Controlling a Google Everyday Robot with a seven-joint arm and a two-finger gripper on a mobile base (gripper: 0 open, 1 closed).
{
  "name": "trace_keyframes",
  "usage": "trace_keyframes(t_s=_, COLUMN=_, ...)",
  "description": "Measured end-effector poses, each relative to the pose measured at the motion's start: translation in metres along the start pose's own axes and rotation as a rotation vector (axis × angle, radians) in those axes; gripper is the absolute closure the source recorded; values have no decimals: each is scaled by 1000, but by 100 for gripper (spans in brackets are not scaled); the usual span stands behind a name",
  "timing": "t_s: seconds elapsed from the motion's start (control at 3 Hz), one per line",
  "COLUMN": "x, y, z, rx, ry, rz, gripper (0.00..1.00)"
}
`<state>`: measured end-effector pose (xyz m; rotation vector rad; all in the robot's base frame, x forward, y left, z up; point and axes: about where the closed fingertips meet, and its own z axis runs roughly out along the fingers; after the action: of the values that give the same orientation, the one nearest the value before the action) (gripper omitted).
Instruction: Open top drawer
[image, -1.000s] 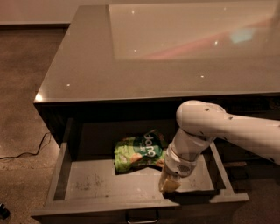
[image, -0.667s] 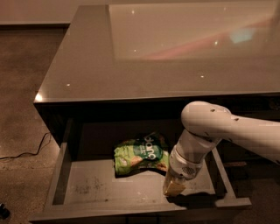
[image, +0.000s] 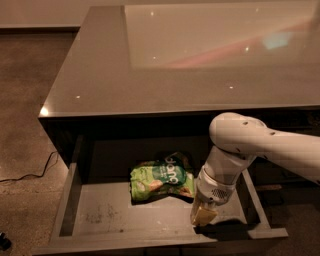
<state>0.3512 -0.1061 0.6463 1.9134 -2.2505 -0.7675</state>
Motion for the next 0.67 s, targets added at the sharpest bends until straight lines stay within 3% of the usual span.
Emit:
trace_keyframes(t_s=0.33, x=3, y=-1, z=0, rx=-18, ry=22, rz=38, gripper=58)
trace_keyframes(t_s=0.67, x=3, y=-1, z=0, rx=-18, ry=22, rz=38, gripper=35)
